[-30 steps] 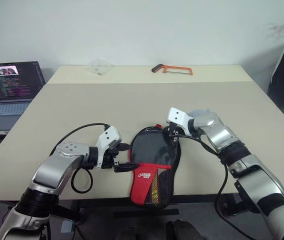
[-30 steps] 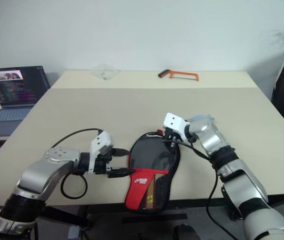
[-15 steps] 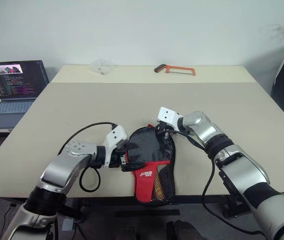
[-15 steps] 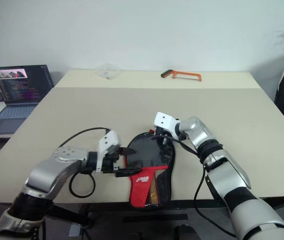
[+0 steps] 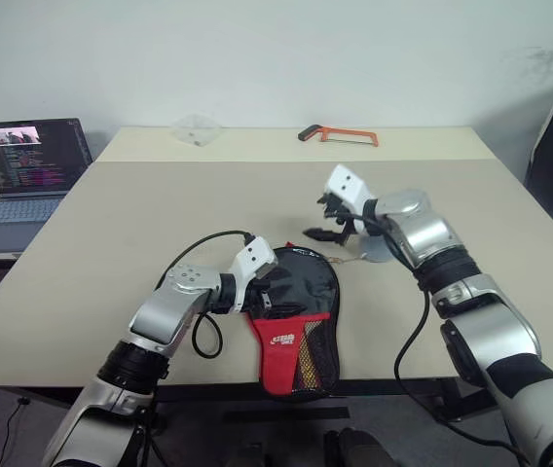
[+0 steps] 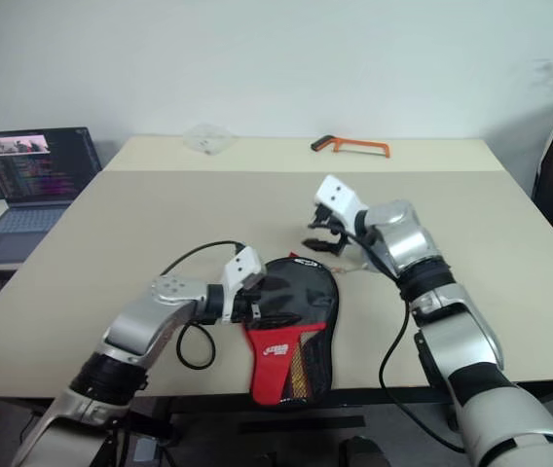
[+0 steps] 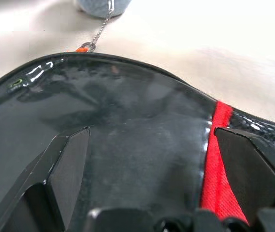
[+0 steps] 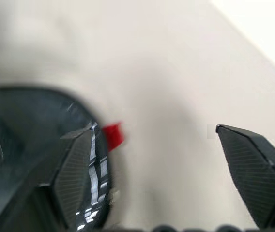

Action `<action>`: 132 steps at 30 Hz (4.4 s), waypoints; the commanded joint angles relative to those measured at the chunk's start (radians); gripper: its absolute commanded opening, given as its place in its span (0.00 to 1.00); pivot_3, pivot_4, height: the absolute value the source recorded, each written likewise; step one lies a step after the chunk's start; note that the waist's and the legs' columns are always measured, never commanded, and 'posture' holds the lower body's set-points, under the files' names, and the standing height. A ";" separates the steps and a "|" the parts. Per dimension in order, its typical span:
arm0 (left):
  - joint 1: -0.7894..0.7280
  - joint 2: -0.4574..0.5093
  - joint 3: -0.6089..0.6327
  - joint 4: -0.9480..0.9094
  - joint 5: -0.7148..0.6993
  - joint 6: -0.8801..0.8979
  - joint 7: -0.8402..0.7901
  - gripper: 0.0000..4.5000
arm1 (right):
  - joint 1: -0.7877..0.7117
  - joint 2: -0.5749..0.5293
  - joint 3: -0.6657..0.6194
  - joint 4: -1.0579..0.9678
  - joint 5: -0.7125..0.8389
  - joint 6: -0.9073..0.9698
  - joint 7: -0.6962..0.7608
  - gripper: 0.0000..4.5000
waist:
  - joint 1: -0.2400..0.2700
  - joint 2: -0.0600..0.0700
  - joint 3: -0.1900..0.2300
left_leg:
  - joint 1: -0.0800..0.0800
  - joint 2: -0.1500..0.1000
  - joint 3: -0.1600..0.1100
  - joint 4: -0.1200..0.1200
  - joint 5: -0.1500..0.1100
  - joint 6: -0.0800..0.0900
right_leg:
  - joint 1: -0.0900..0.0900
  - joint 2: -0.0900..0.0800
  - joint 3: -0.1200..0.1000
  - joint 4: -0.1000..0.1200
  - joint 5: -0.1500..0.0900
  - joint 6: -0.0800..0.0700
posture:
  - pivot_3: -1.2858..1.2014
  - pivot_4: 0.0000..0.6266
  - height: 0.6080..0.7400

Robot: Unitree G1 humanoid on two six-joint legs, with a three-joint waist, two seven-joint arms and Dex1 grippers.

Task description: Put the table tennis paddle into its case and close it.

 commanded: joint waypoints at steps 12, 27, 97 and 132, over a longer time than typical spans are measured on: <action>-0.032 -0.138 -0.074 0.249 0.132 -0.163 0.009 1.00 | -0.015 -0.234 -0.171 0.086 0.117 0.427 -0.023 0.99 | 0.003 0.002 -0.001 | 0.005 0.000 0.004 0.001 0.000 0.001 | 0.006 0.000 0.000 0.000 0.000 0.000 | 0.52 0.24 1.00; -0.016 -0.158 -0.077 0.251 0.159 -0.155 0.017 1.00 | 0.053 -0.158 -0.151 0.131 0.147 0.469 -0.074 0.99 | 0.000 0.003 -0.002 | 0.014 0.000 0.006 0.000 0.000 0.001 | 0.012 0.002 0.002 0.000 0.000 0.001 | 0.52 0.24 1.00; -0.104 -0.188 -0.077 0.434 0.150 -0.249 -0.206 1.00 | 0.762 -0.733 0.048 -1.160 0.333 0.273 0.341 0.04 | 0.026 -0.002 -0.026 | 0.026 0.000 -0.005 -0.004 -0.007 0.005 | 0.039 0.001 -0.004 -0.020 -0.017 0.012 | 0.52 0.24 1.00; 0.430 0.775 0.596 -0.023 -0.236 0.055 -0.504 1.00 | 0.851 -0.942 -0.411 -0.951 0.591 0.362 0.510 0.99 | 0.024 0.008 0.003 | 0.003 0.001 0.002 -0.001 -0.008 0.005 | 0.006 0.001 -0.002 -0.011 -0.012 0.012 | 0.52 0.24 1.00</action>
